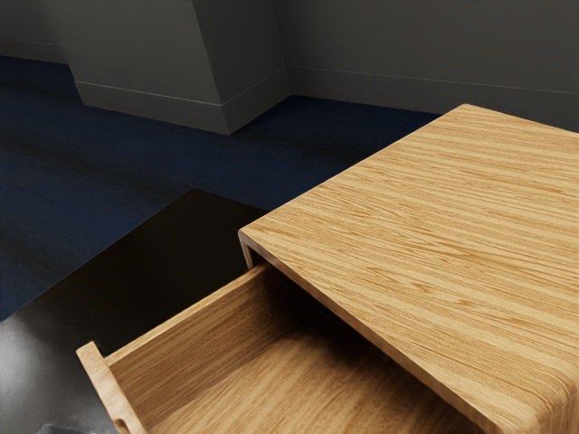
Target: Pull the drawer handle with one arm to open the drawer
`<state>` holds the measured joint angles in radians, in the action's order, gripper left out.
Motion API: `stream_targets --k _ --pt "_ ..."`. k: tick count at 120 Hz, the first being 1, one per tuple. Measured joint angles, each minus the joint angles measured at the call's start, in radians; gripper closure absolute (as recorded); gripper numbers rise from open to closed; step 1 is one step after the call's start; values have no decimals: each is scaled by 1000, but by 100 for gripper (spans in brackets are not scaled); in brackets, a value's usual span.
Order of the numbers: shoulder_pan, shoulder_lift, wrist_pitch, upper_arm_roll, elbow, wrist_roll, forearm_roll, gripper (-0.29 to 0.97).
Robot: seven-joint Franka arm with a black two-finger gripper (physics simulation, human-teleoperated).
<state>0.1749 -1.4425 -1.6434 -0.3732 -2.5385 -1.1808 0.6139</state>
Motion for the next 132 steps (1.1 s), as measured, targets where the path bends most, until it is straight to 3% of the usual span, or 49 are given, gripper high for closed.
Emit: stream_targets --k 102,132 --pt "-33 -210 195 17 29 -49 -1 1" --pt "-32 -263 281 60 77 -68 -9 1"
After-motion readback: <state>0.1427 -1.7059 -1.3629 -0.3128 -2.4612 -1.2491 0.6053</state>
